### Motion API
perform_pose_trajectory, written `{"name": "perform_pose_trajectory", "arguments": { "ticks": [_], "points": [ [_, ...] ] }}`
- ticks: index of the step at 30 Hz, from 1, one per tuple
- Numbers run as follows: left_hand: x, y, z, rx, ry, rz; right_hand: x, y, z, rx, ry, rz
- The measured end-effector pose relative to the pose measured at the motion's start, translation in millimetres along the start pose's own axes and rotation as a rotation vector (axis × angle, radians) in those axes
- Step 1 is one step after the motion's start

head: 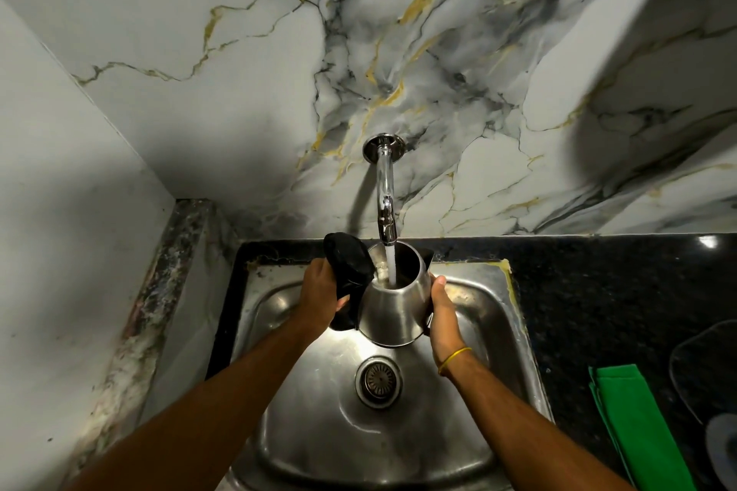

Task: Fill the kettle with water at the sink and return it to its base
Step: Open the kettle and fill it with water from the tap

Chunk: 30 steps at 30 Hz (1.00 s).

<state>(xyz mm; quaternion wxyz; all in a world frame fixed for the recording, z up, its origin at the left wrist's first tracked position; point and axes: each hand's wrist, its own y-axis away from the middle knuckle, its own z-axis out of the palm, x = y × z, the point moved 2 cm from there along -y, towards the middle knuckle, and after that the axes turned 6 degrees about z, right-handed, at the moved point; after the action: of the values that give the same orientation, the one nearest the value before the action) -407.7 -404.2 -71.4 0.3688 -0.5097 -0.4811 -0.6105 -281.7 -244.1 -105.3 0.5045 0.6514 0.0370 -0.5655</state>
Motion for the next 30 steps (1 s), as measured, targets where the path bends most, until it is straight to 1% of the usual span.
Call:
{"name": "perform_pose_trajectory", "arguments": {
  "ticks": [4,8,13,20,26,30],
  "points": [
    [-1,-1,-2,0.010,0.008,0.005,6,-6,4,-0.008,-0.063,0.021],
    [-2,-3,-2,0.054,0.011,-0.013,14,-9,5,0.020,-0.055,0.021],
    [-2,-3,-4,0.023,-0.015,-0.006,17,-14,8,0.025,-0.064,0.001],
    [0,-2,-4,0.051,0.026,-0.019,21,-18,8,0.039,-0.067,0.002],
    [-1,-1,-5,0.020,-0.009,0.018,24,-17,9,0.031,-0.078,0.010],
    [3,1,-5,0.020,-0.031,-0.001,25,-18,10,0.039,-0.076,0.004]
  ]
}}
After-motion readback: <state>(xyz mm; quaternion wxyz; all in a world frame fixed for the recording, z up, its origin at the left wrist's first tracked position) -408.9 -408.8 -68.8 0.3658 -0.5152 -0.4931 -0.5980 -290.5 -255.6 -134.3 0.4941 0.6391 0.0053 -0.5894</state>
